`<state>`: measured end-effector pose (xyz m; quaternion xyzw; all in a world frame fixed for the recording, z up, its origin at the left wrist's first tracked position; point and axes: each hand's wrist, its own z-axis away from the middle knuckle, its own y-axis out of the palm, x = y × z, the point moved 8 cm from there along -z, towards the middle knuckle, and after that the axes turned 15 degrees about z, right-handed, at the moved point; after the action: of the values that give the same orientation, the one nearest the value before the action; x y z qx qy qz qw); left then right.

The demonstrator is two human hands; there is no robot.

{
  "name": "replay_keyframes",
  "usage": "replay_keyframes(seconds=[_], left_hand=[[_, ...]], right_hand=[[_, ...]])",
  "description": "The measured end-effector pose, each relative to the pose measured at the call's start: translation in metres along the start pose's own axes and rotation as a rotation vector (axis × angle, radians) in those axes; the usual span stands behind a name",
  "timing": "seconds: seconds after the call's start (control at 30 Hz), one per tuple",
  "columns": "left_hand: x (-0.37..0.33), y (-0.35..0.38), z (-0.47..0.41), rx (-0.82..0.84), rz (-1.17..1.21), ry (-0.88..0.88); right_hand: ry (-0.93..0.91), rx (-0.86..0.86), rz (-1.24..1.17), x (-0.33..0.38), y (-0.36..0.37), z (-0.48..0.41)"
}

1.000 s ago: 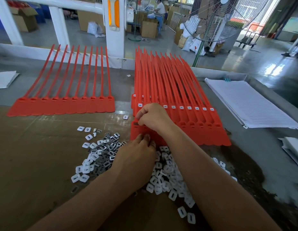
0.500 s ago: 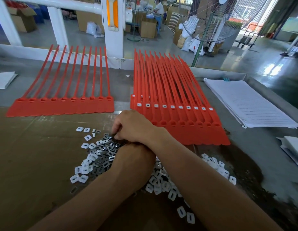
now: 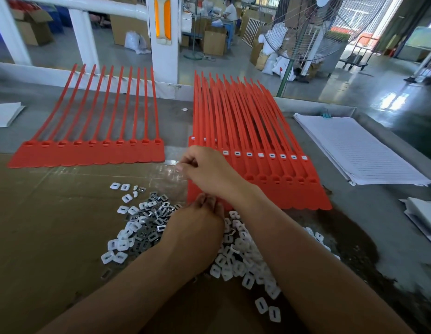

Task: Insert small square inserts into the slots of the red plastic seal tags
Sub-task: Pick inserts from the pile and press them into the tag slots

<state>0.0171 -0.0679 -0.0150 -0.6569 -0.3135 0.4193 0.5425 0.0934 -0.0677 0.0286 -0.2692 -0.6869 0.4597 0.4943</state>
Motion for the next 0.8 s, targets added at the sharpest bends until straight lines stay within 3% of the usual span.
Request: replay_keyframes(seconds=[0.37,0.6,0.8], left_hand=[[0.002,0.003,0.0,0.063,0.05,-0.018],[0.002,0.003,0.0,0.097,0.049,-0.021],[0.002,0.004,0.0,0.102,0.044,-0.018]], right_hand=[[0.241,-0.074,-0.144,-0.061,-0.022,0.012],[0.243,-0.089,-0.036,-0.069,-0.017,0.012],[0.271,-0.018,-0.167,-0.072,-0.015,0.016]])
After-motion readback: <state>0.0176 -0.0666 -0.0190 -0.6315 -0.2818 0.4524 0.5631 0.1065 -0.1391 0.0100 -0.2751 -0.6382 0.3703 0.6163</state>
